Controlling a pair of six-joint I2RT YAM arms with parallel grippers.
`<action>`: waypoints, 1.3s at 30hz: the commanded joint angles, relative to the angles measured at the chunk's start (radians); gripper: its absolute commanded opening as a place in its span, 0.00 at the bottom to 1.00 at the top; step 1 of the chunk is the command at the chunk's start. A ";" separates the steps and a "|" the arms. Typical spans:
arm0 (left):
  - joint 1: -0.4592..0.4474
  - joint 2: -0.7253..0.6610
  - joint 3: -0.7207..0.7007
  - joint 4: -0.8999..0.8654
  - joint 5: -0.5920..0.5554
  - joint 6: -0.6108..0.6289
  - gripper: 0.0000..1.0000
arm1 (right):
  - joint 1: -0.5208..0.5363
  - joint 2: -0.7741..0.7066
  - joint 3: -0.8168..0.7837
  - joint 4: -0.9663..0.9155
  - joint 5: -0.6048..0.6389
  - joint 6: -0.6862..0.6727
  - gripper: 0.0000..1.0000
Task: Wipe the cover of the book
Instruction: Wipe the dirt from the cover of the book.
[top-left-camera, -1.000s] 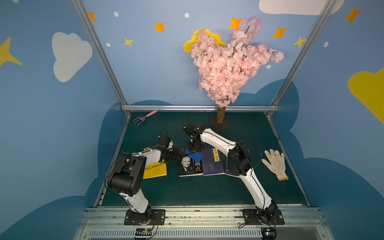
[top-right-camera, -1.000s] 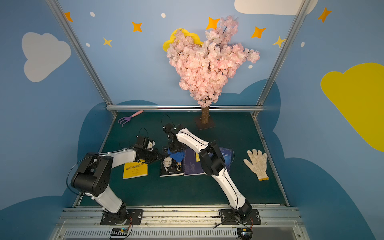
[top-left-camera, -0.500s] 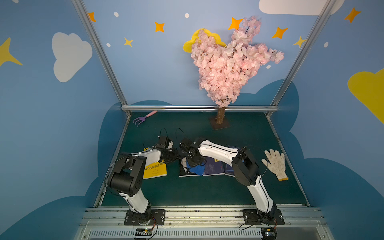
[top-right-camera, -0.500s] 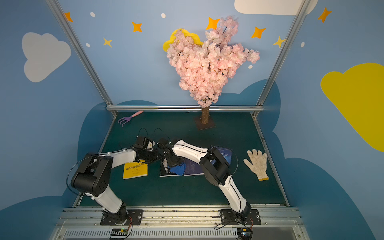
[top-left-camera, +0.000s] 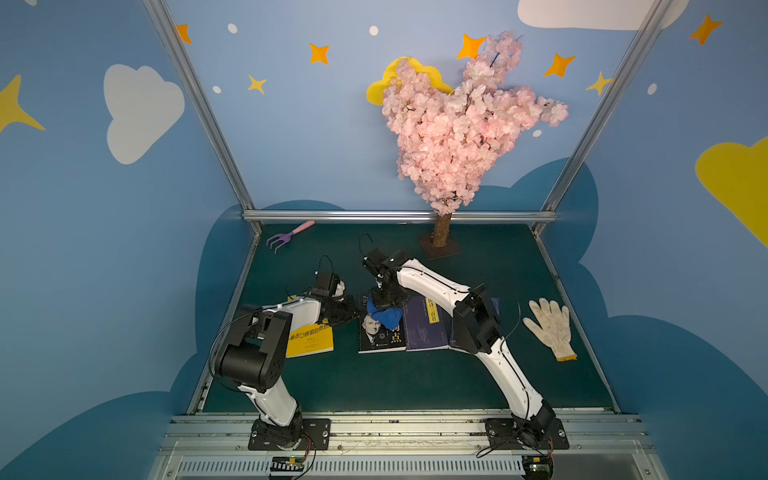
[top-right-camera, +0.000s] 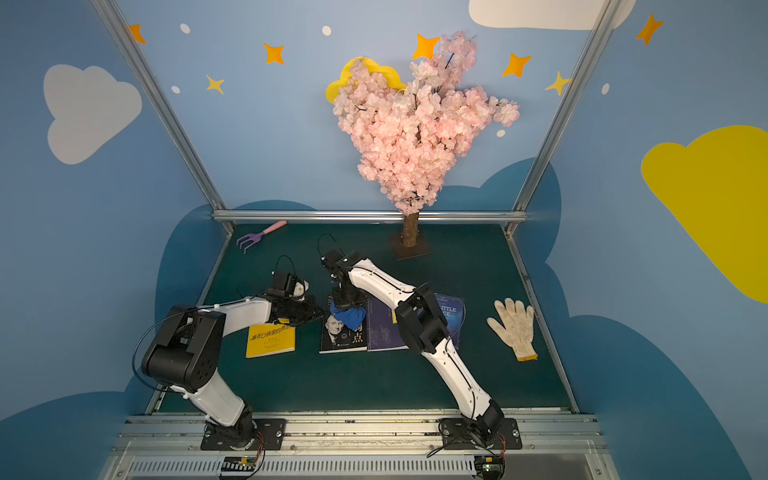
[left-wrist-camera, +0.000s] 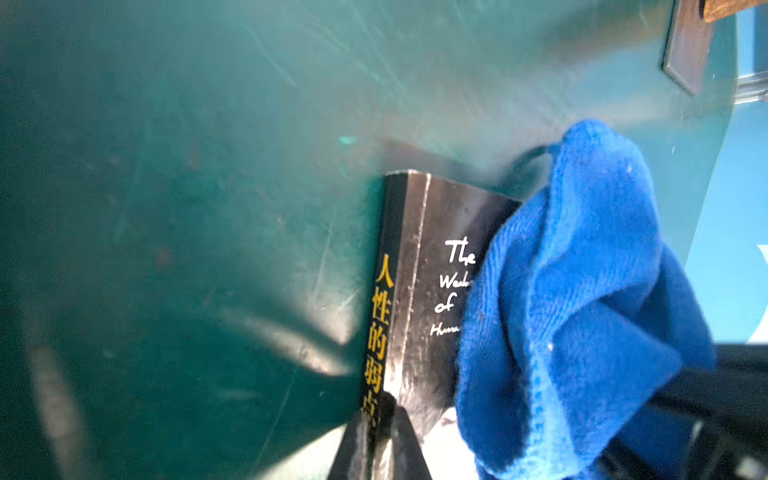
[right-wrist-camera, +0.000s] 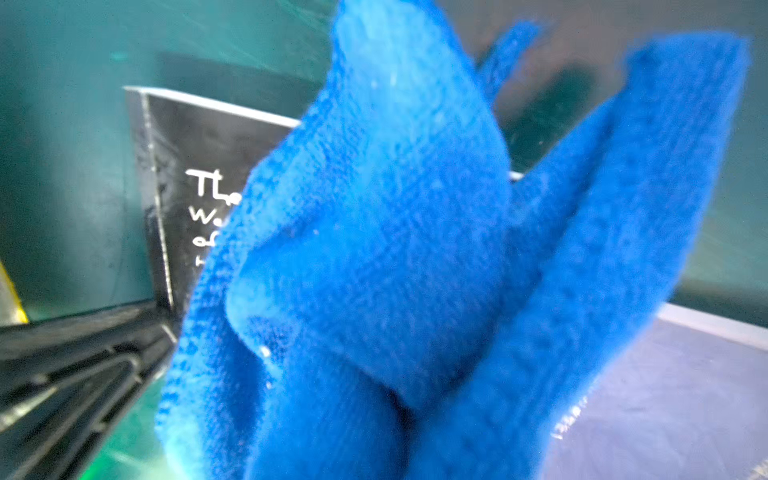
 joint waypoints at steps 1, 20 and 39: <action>0.002 0.030 -0.013 -0.034 -0.037 0.008 0.13 | 0.080 0.031 -0.303 0.017 0.012 0.018 0.00; 0.004 0.014 -0.013 -0.048 -0.066 0.024 0.13 | -0.026 0.309 0.292 -0.099 -0.058 0.044 0.00; 0.004 0.050 -0.006 -0.019 -0.006 0.003 0.13 | 0.133 -0.085 -0.517 0.097 0.013 0.088 0.00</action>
